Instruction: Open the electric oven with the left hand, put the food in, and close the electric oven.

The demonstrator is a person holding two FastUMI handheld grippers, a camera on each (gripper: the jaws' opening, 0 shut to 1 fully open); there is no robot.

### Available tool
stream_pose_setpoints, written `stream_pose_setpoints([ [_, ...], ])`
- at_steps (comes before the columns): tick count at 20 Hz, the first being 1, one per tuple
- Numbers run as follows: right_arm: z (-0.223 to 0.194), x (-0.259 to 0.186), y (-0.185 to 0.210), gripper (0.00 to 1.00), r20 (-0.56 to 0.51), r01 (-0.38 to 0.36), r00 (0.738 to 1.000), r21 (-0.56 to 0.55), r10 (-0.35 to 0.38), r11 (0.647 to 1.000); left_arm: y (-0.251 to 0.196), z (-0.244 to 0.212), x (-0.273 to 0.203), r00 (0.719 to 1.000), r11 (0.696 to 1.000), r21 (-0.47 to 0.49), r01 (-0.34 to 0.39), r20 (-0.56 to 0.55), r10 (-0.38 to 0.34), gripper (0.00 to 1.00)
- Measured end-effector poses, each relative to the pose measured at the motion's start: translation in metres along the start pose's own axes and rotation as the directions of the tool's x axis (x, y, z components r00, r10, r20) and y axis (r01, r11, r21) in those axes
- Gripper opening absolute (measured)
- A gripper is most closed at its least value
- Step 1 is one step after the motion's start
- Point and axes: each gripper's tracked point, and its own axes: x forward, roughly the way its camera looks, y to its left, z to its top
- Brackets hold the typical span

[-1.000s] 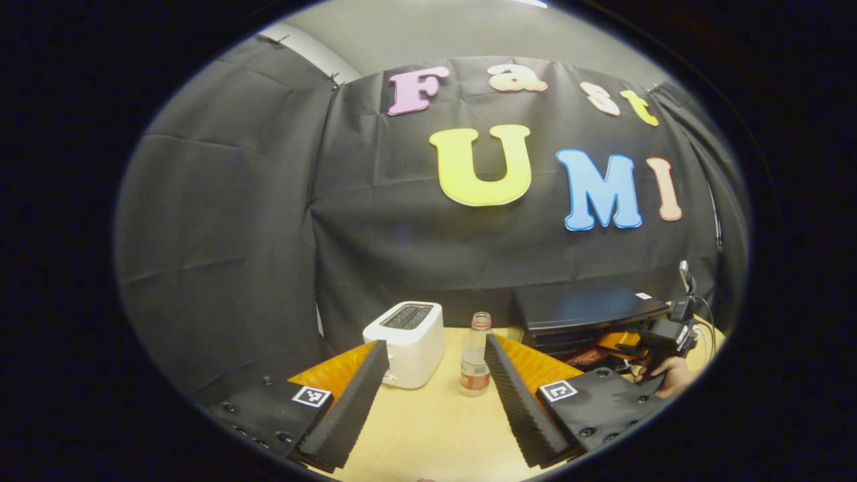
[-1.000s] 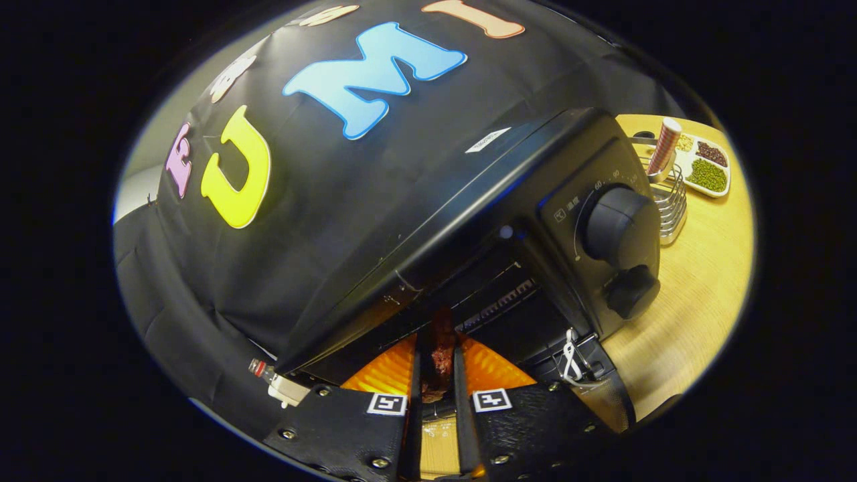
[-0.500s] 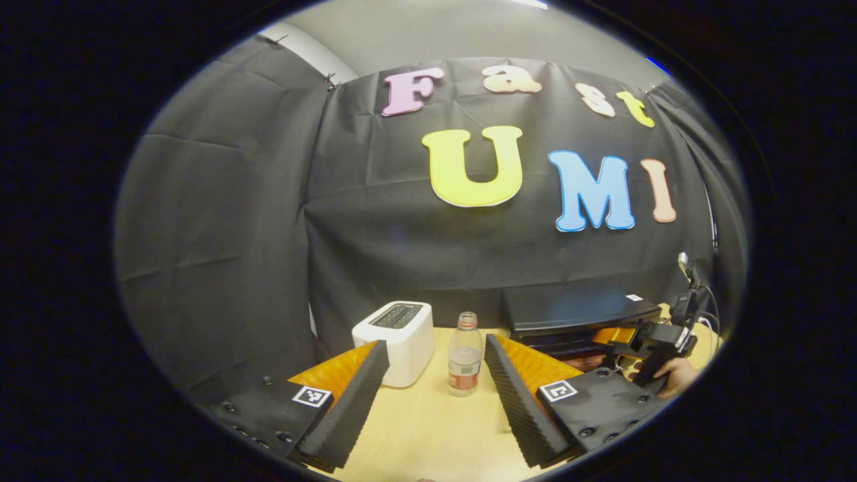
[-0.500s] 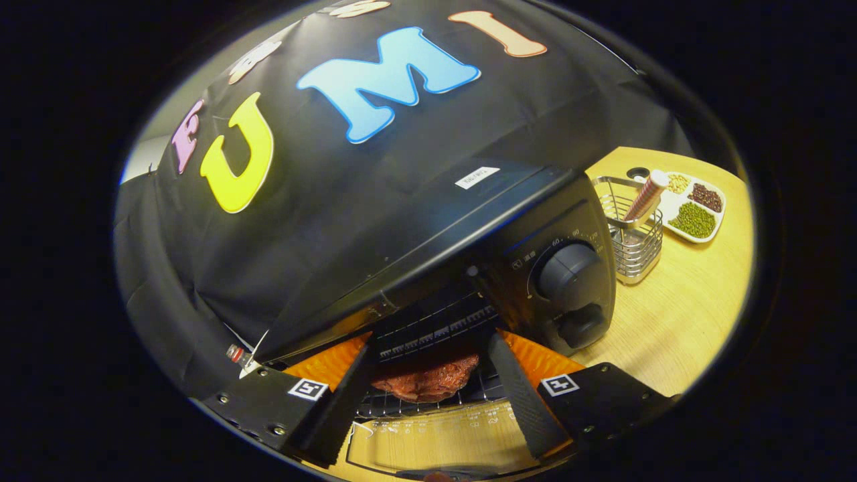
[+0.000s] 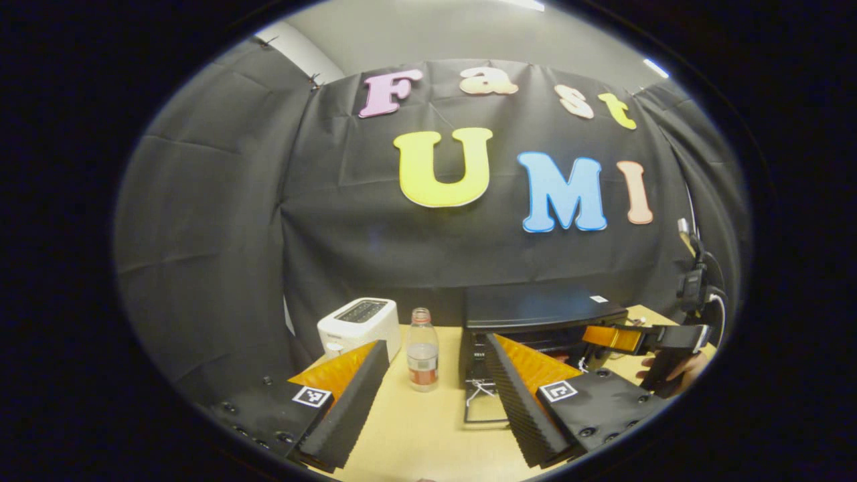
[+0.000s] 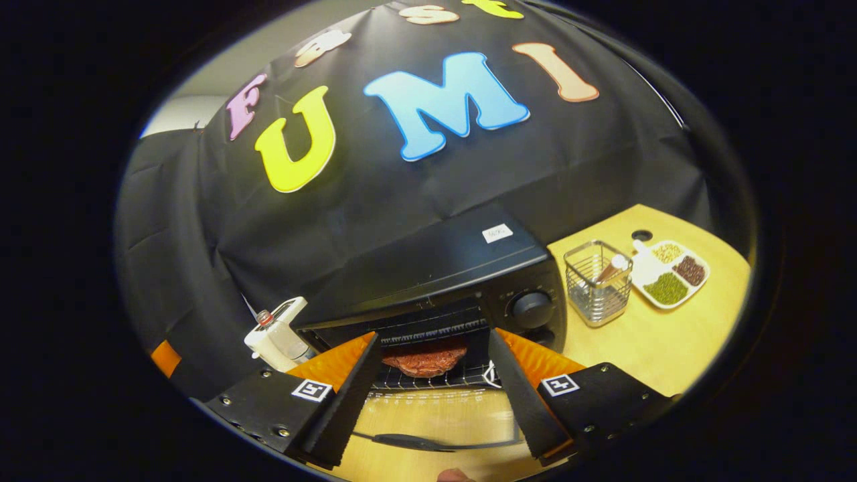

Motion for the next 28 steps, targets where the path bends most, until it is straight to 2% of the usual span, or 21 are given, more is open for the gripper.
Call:
stream_pose_setpoints([
  [2,0.011,-0.019,-0.008,0.98,0.023,0.012,1.000,-0.062,-0.011,0.998,-0.014,-0.007,-0.003,1.000,1.000,-0.004,0.020,-0.018,-0.020,1.00],
  [6,0.032,-0.058,-0.025,0.98,0.074,0.053,0.996,-0.153,-0.042,0.987,-0.040,-0.023,-0.011,0.997,0.998,-0.003,0.065,-0.047,-0.065,0.94],
  [8,0.041,-0.079,-0.031,0.98,0.106,0.078,0.993,-0.179,-0.060,0.981,-0.051,-0.033,-0.014,0.994,0.996,0.002,0.090,-0.066,-0.090,1.00],
  [9,0.045,-0.089,-0.033,0.98,0.123,0.089,0.990,-0.192,-0.066,0.977,-0.056,-0.038,-0.013,0.992,0.995,0.004,0.102,-0.075,-0.102,0.97],
  [10,0.050,-0.100,-0.034,0.97,0.142,0.096,0.988,-0.203,-0.067,0.975,-0.061,-0.043,-0.012,0.990,0.993,0.007,0.114,-0.088,-0.113,1.00],
  [14,0.063,-0.132,-0.040,0.98,0.199,0.123,0.977,-0.247,-0.074,0.961,-0.078,-0.071,-0.007,0.976,0.987,0.004,0.158,-0.151,-0.155,1.00],
  [17,0.070,-0.150,-0.046,0.98,0.223,0.152,0.970,-0.254,-0.095,0.955,-0.094,-0.102,-0.003,0.952,0.980,-0.019,0.197,-0.234,-0.196,1.00],
  [18,0.070,-0.155,-0.048,0.98,0.227,0.162,0.968,-0.257,-0.103,0.953,-0.099,-0.113,-0.001,0.944,0.978,-0.028,0.206,-0.259,-0.206,0.91],
  [19,0.070,-0.159,-0.052,0.98,0.230,0.173,0.967,-0.258,-0.113,0.951,-0.104,-0.123,-0.001,0.933,0.976,-0.035,0.215,-0.287,-0.216,0.97],
  [21,0.071,-0.167,-0.059,0.98,0.235,0.197,0.963,-0.263,-0.136,0.945,-0.114,-0.140,0.001,0.912,0.971,-0.046,0.233,-0.337,-0.235,0.98],
  [22,0.071,-0.172,-0.063,0.98,0.235,0.210,0.960,-0.262,-0.149,0.942,-0.121,-0.150,0.002,0.899,0.968,-0.053,0.246,-0.361,-0.248,0.91],
  [24,0.072,-0.178,-0.072,0.98,0.239,0.238,0.955,-0.255,-0.177,0.937,-0.131,-0.166,0.004,0.876,0.961,-0.064,0.268,-0.399,-0.271,1.00],
  [26,0.069,-0.183,-0.085,0.98,0.236,0.272,0.948,-0.250,-0.214,0.929,-0.141,-0.182,0.006,0.851,0.956,-0.073,0.285,-0.440,-0.287,1.00],
  [28,0.068,-0.189,-0.095,0.98,0.232,0.297,0.942,-0.238,-0.243,0.925,-0.146,-0.204,0.011,0.823,0.953,-0.085,0.291,-0.485,-0.294,0.92],
])
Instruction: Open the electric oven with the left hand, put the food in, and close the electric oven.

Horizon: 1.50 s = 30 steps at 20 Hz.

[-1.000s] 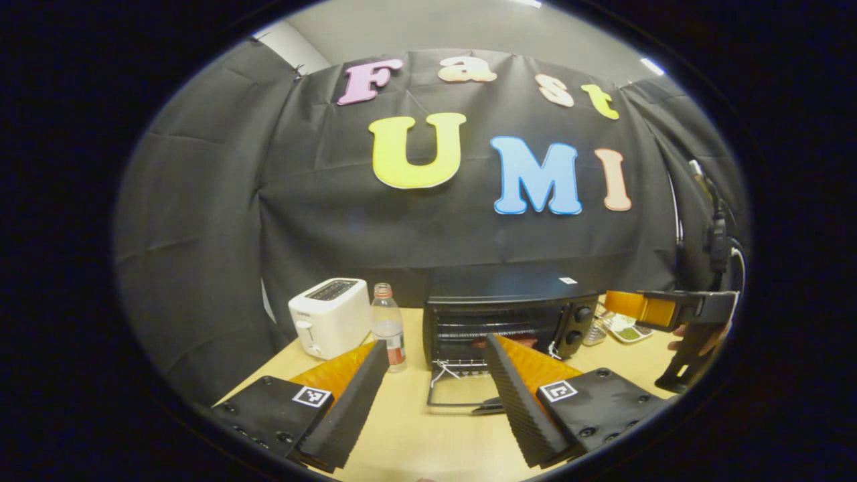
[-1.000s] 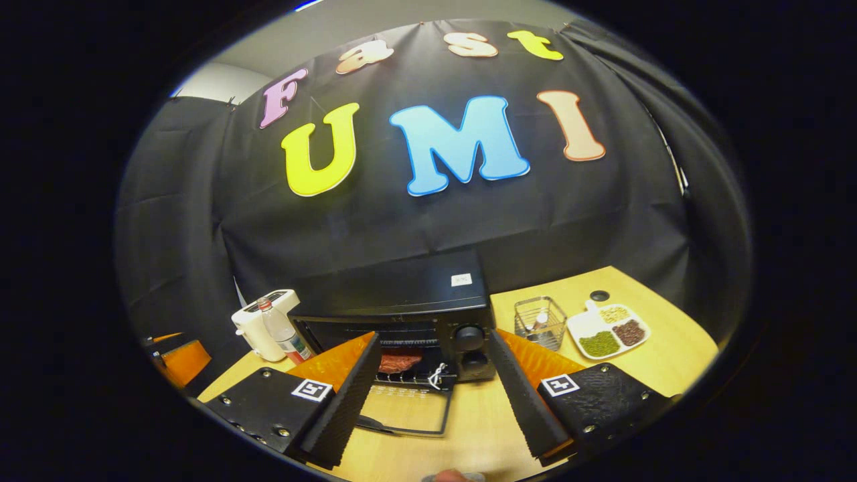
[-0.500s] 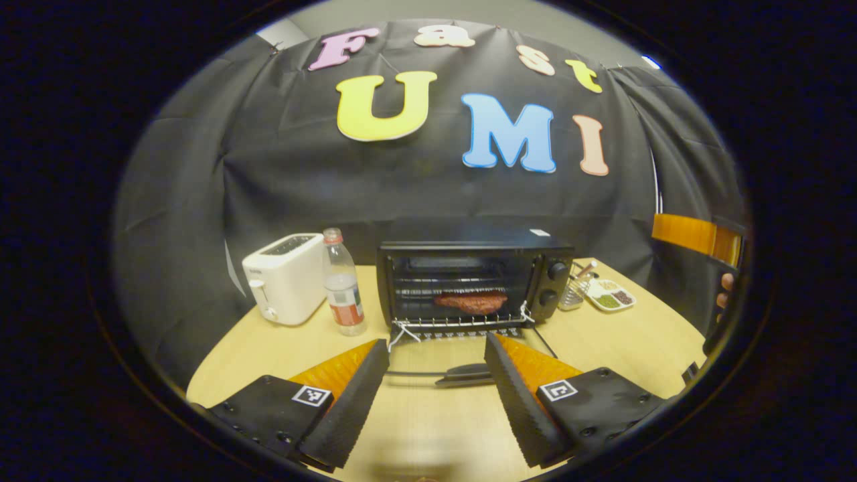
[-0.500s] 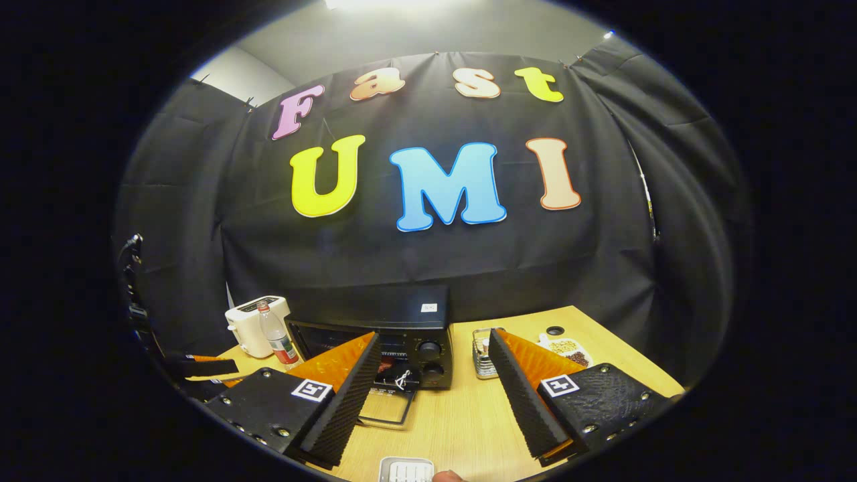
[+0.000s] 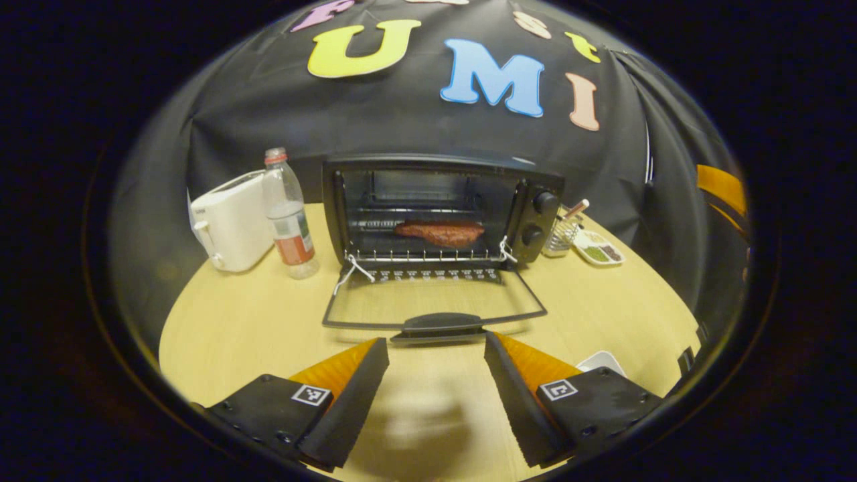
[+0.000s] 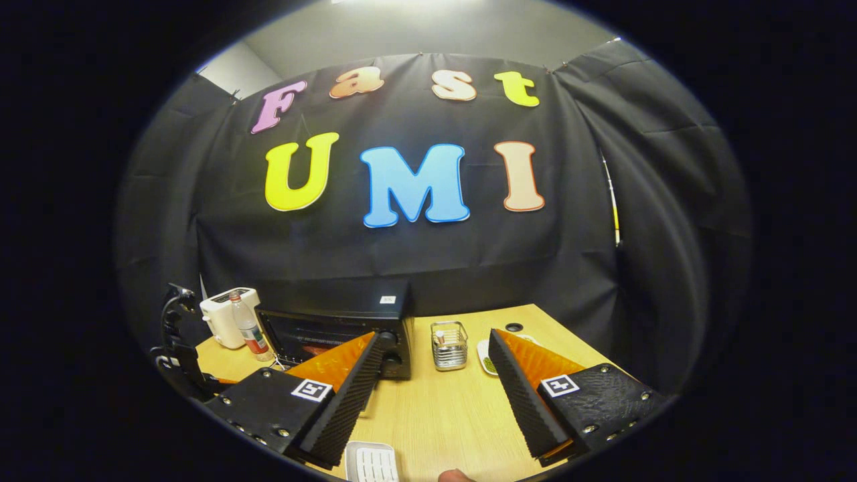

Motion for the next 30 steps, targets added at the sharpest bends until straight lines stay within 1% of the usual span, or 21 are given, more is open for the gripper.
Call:
stream_pose_setpoints([
  [2,-0.002,-0.002,-0.010,0.98,-0.006,0.028,1.000,0.009,-0.028,1.000,-0.003,-0.009,0.009,0.999,1.000,-0.008,0.005,-0.034,-0.005,1.00],
  [4,-0.002,-0.004,-0.017,0.98,-0.011,0.049,0.999,0.013,-0.048,0.999,-0.003,-0.018,0.020,0.998,1.000,-0.007,0.005,-0.064,-0.005,0.92],
  [5,-0.002,-0.005,-0.021,0.98,-0.011,0.058,0.998,0.012,-0.058,0.998,-0.003,-0.020,0.025,0.997,1.000,-0.004,0.003,-0.078,-0.003,0.92],
  [6,-0.002,-0.005,-0.024,0.98,-0.012,0.068,0.998,0.008,-0.068,0.998,-0.002,-0.022,0.031,0.996,1.000,-0.003,0.002,-0.089,-0.002,0.98],
  [9,-0.005,-0.007,-0.033,0.98,-0.019,0.097,0.995,0.003,-0.097,0.995,-0.001,-0.029,0.043,0.993,1.000,-0.007,-0.001,-0.116,0.001,0.98],
  [12,-0.009,-0.007,-0.037,0.98,-0.033,0.112,0.993,0.019,-0.111,0.994,0.000,-0.035,0.054,0.990,1.000,-0.014,-0.014,-0.139,0.012,0.98],
  [13,-0.009,-0.008,-0.040,0.98,-0.031,0.120,0.992,0.016,-0.119,0.993,-0.001,-0.036,0.057,0.989,1.000,-0.019,-0.014,-0.145,0.011,1.00],
  [14,-0.008,-0.008,-0.043,0.98,-0.028,0.126,0.992,0.010,-0.126,0.992,-0.002,-0.039,0.059,0.988,1.000,-0.022,-0.015,-0.152,0.011,0.98],
  [15,-0.008,-0.008,-0.045,0.98,-0.026,0.129,0.991,0.006,-0.129,0.992,-0.002,-0.040,0.063,0.988,1.000,-0.020,-0.017,-0.157,0.013,1.00],
  [17,-0.006,-0.008,-0.047,0.98,-0.025,0.136,0.990,0.005,-0.135,0.991,-0.001,-0.037,0.066,0.989,1.000,-0.001,-0.022,-0.147,0.022,0.92],
  [18,-0.006,-0.007,-0.049,0.98,-0.025,0.139,0.990,0.008,-0.138,0.990,-0.002,-0.039,0.067,0.988,1.000,0.007,-0.025,-0.153,0.026,1.00],
  [19,-0.006,-0.006,-0.050,0.98,-0.025,0.139,0.990,0.011,-0.139,0.990,-0.001,-0.037,0.069,0.989,0.999,0.019,-0.028,-0.147,0.030,0.98],
  [20,-0.006,-0.006,-0.051,0.98,-0.027,0.139,0.990,0.012,-0.139,0.990,-0.001,-0.036,0.071,0.989,0.999,0.028,-0.033,-0.144,0.036,0.98],
  [21,-0.005,-0.006,-0.051,0.98,-0.025,0.141,0.990,0.012,-0.140,0.990,0.001,-0.035,0.074,0.989,0.998,0.040,-0.041,-0.141,0.047,1.00],
  [25,0.000,-0.008,-0.054,0.98,-0.009,0.144,0.989,0.007,-0.144,0.989,0.002,-0.035,0.074,0.991,0.994,0.083,-0.067,-0.106,0.075,0.98],
  [27,-0.001,-0.009,-0.058,0.98,-0.007,0.146,0.989,0.000,-0.146,0.989,0.001,-0.033,0.074,0.992,0.995,0.063,-0.071,-0.101,0.077,1.00],
  [29,0.002,-0.010,-0.058,0.98,-0.003,0.138,0.990,0.011,-0.138,0.990,0.000,-0.031,0.073,0.992,0.997,0.037,-0.071,-0.100,0.074,0.98],
  [30,0.003,-0.011,-0.060,0.98,-0.001,0.138,0.990,0.020,-0.138,0.990,0.001,-0.031,0.072,0.992,0.997,0.042,-0.070,-0.099,0.074,1.00],
])
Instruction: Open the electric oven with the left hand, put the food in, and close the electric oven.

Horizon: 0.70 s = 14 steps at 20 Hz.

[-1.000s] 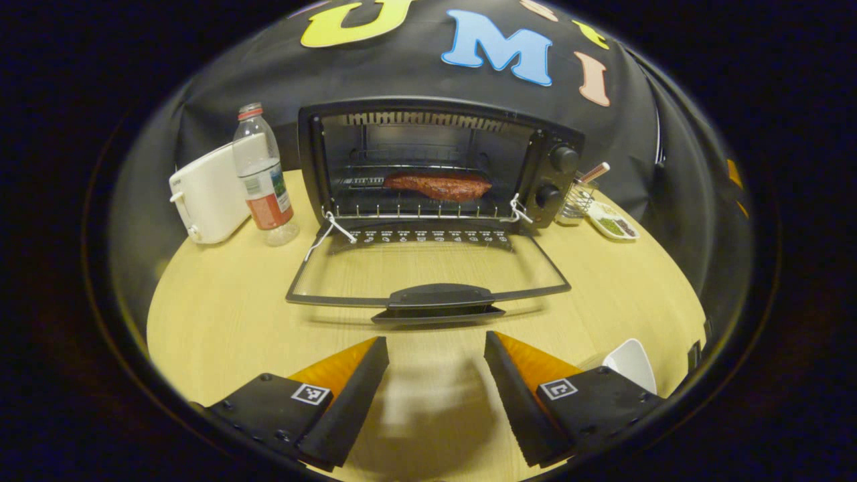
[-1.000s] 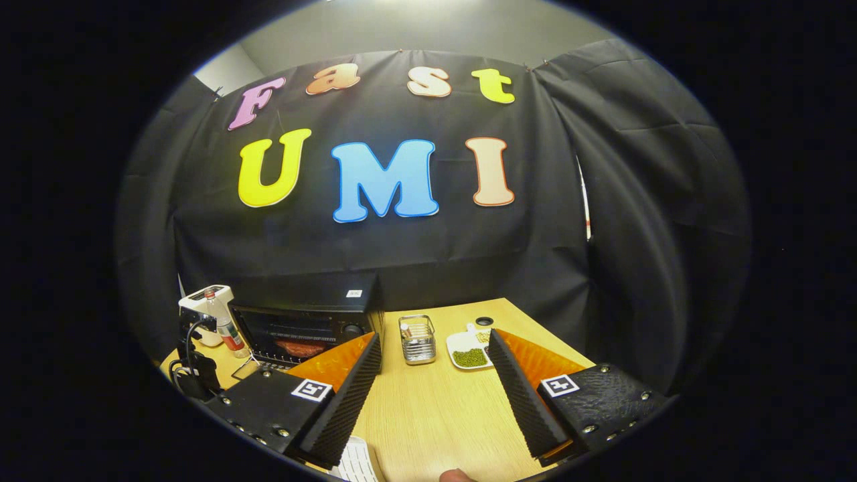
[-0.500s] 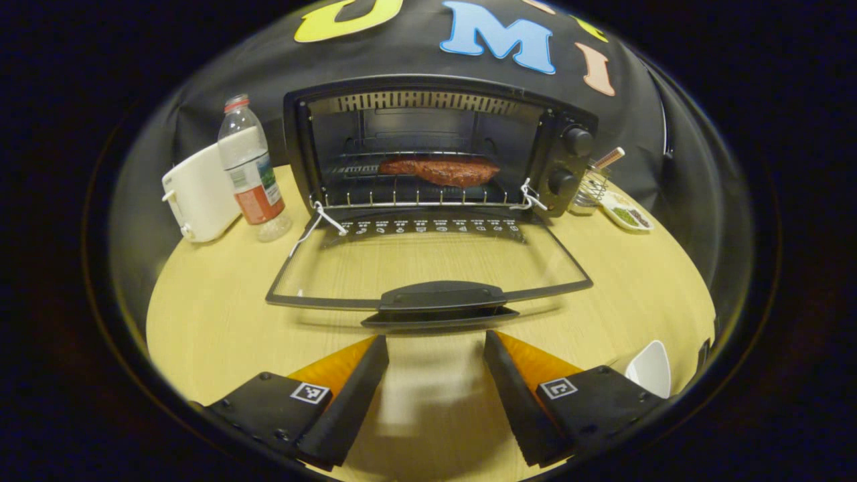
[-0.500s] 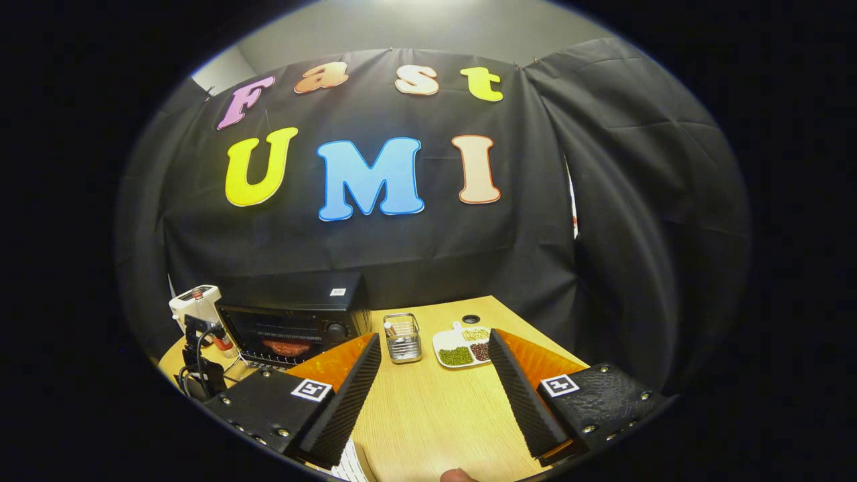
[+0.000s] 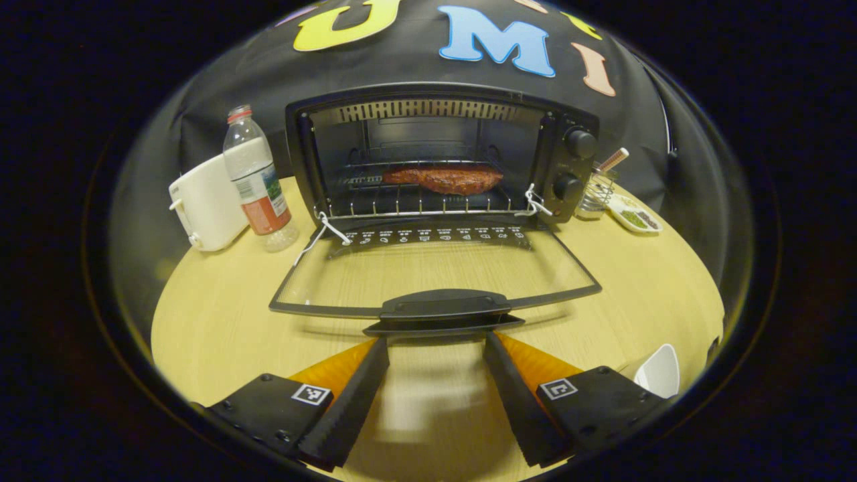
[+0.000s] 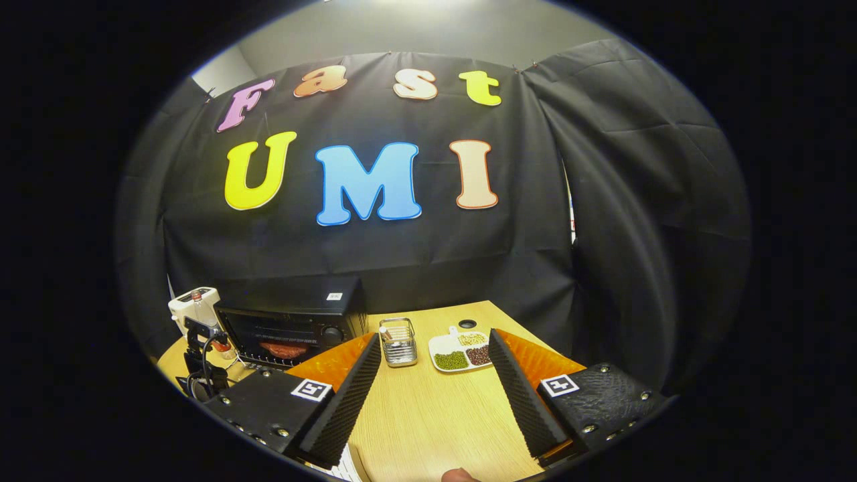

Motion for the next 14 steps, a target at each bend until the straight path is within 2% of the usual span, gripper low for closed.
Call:
stream_pose_setpoints([
  [14,0.003,0.004,0.011,0.98,0.011,-0.072,0.997,0.007,0.072,0.997,0.001,0.036,-0.036,0.992,1.000,-0.013,-0.018,0.128,0.019,0.98],
])
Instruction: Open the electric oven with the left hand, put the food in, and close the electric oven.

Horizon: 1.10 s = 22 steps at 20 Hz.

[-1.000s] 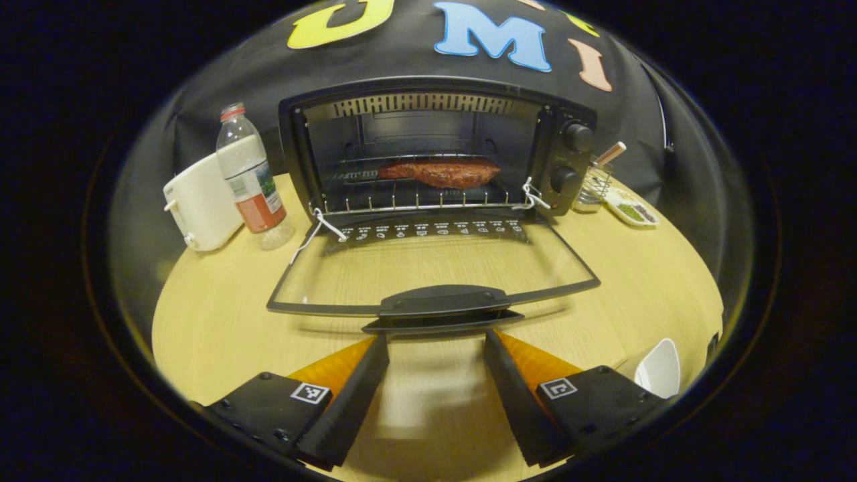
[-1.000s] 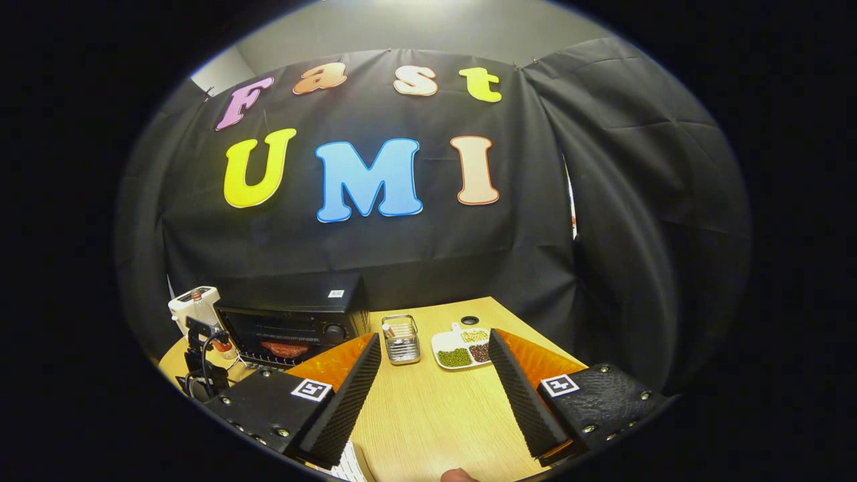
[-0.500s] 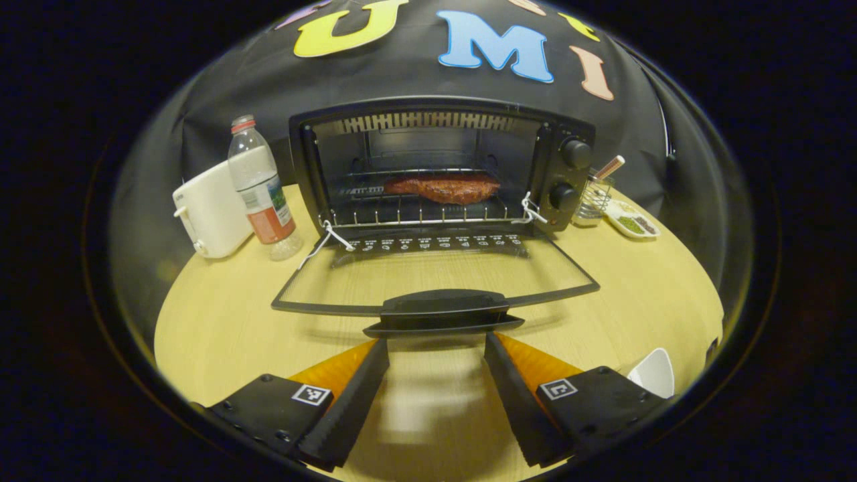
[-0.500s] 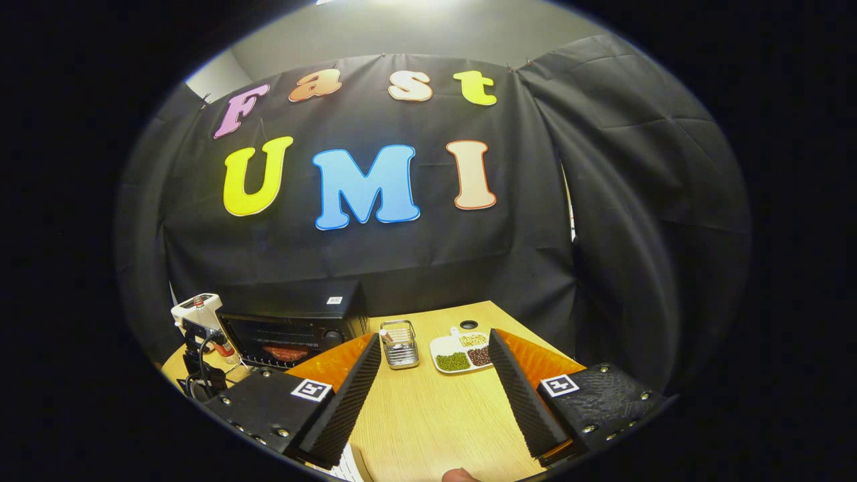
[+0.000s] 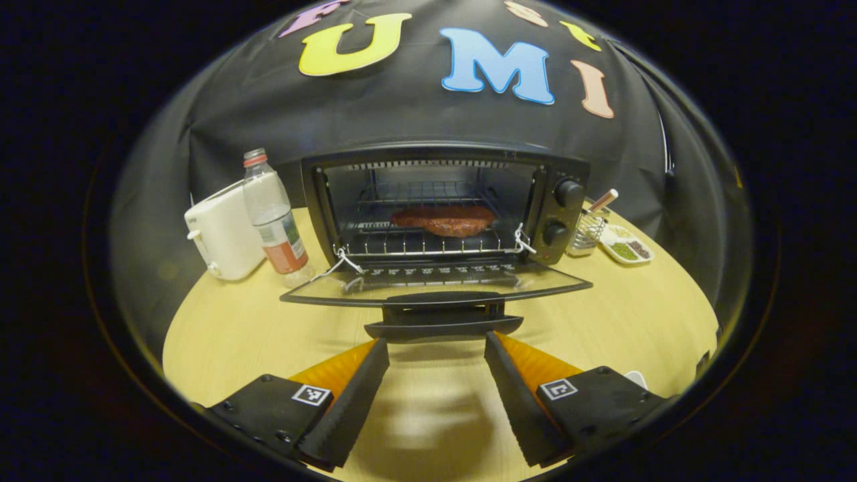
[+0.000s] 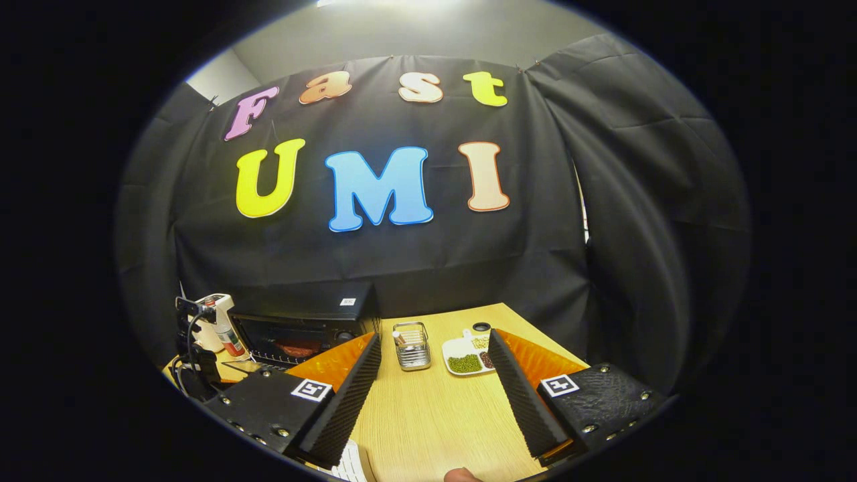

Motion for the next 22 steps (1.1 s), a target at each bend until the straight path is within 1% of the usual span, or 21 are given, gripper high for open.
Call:
stream_pose_setpoints([
  [2,0.001,0.001,0.002,0.98,0.001,-0.007,1.000,-0.003,0.007,1.000,0.000,0.007,-0.004,1.000,1.000,0.005,-0.002,0.020,0.002,0.98],
  [3,0.002,0.001,0.003,0.98,0.002,-0.011,1.000,-0.006,0.011,1.000,0.000,0.012,-0.005,0.999,1.000,0.009,-0.005,0.032,0.004,1.00],
  [4,0.003,0.002,0.003,0.98,0.008,-0.011,1.000,-0.010,0.011,1.000,0.000,0.016,-0.007,0.999,1.000,0.010,-0.007,0.049,0.006,0.98],
  [9,0.003,0.004,0.007,0.98,0.007,-0.018,1.000,-0.025,0.019,1.000,-0.001,0.050,-0.014,0.992,0.999,0.033,-0.015,0.124,0.011,0.97],
  [10,0.003,0.005,0.007,0.98,0.005,-0.018,1.000,-0.025,0.018,1.000,-0.001,0.056,-0.013,0.991,0.999,0.034,-0.016,0.135,0.011,0.98],
  [11,0.003,0.006,0.007,0.98,0.006,-0.016,1.000,-0.027,0.016,1.000,-0.001,0.062,-0.013,0.989,0.999,0.031,-0.014,0.144,0.010,1.00],
  [12,0.003,0.006,0.007,0.98,0.005,-0.014,1.000,-0.029,0.014,0.999,-0.001,0.068,-0.012,0.988,1.000,0.029,-0.013,0.157,0.009,0.98],
  [14,0.001,0.006,0.006,0.98,0.002,-0.006,1.000,-0.038,0.006,0.999,-0.001,0.077,-0.011,0.984,1.000,0.027,-0.006,0.177,0.001,0.97],
  [15,0.000,0.006,0.005,0.98,0.000,-0.002,1.000,-0.042,0.002,0.999,-0.001,0.079,-0.010,0.984,1.000,0.025,-0.003,0.178,-0.001,1.00],
  [17,-0.002,0.005,0.005,0.98,-0.003,0.005,1.000,-0.042,-0.005,0.999,0.001,0.085,-0.009,0.983,1.000,0.016,0.001,0.183,-0.004,1.00],
  [19,-0.002,0.004,0.003,0.98,-0.002,0.013,1.000,-0.042,-0.013,0.999,0.001,0.099,-0.006,0.978,1.000,0.022,0.001,0.208,-0.006,0.98],
  [22,0.004,0.000,0.004,0.98,0.014,0.015,1.000,-0.038,-0.014,0.999,-0.005,0.119,-0.020,0.964,0.999,0.037,0.004,0.266,-0.014,0.98],
])
